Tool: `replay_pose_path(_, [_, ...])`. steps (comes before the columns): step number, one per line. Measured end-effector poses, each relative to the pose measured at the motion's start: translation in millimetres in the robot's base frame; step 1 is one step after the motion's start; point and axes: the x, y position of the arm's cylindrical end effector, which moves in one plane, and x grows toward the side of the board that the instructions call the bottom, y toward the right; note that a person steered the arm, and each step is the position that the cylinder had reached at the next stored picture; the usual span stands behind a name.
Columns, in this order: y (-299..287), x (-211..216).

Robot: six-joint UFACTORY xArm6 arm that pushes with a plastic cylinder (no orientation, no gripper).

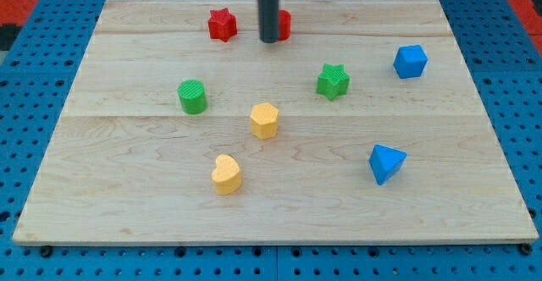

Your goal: Push the blue cube above the blue triangle

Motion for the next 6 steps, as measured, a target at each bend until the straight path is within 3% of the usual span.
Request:
replay_pose_path(1, [43.9, -0.7])
replay_pose_path(2, [47.1, -29.6])
replay_pose_path(3, [-4.6, -35.4])
replay_pose_path(4, [-36.0, -8.2])
replay_pose_path(6, [71.9, -11.9])
